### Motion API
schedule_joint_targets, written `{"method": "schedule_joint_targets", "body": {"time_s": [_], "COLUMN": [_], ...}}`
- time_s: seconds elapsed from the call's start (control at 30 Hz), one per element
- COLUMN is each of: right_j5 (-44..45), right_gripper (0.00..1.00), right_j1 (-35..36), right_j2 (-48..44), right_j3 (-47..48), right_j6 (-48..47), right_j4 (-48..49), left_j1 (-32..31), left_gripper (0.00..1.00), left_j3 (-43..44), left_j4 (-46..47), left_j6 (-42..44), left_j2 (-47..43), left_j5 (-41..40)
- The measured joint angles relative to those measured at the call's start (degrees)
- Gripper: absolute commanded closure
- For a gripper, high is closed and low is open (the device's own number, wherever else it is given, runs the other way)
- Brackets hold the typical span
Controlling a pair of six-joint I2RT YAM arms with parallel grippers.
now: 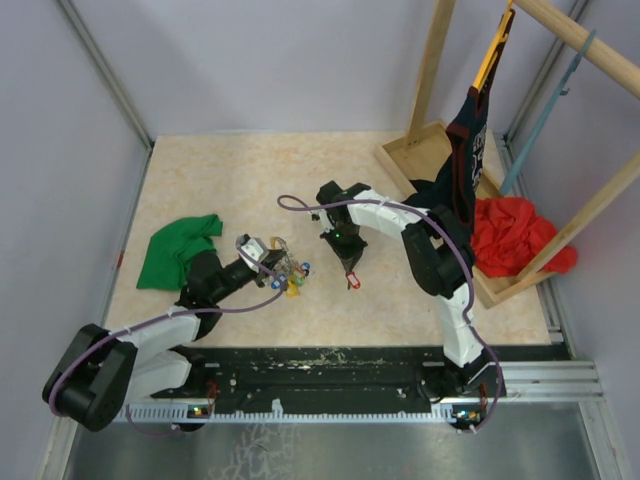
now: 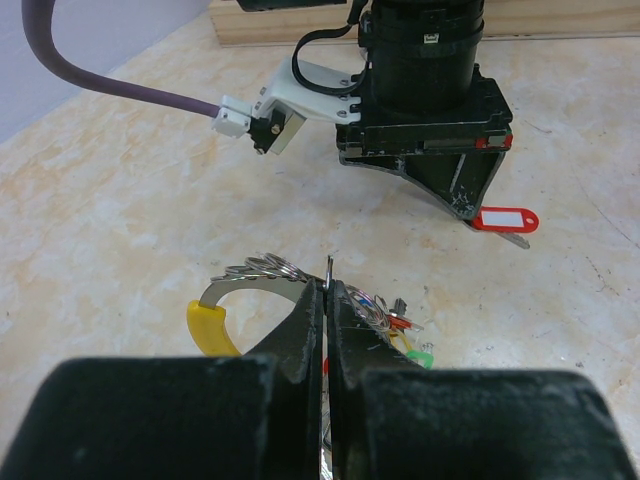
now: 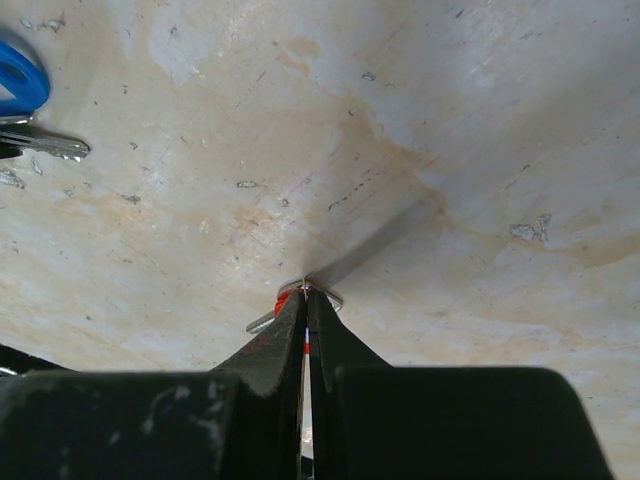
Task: Put the keys on the keyring
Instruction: Pick up the key from the center of the board.
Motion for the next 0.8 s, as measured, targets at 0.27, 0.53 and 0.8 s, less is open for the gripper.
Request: {"method": "schedule_joint_targets", "body": {"time_s": [0.27, 0.53, 0.8], "right_j5": [-0.66, -1.90, -5.97], "right_gripper": [1.00, 1.00, 1.00], "right_j1": [0.02, 0.13, 0.33], "right_j2": [-0.48, -8.81, -25.66], "right_j3": [-0.83, -9.14, -24.74], "right_j6": [-0.55, -4.52, -8.52], "right_j4": [0.57, 6.38, 22.45], "left_j1": [0.00, 0.02, 0.02], "left_gripper": [1.00, 1.00, 1.00], "left_j3": [0.02, 0.02, 0.09], "left_j4": [0.00, -0.02, -0.87], "left_j6": [0.00, 0.09, 0.81], "left_j2": [0.02, -0.02, -2.73], "left_j5": [0.39, 2.36, 7.50]}}
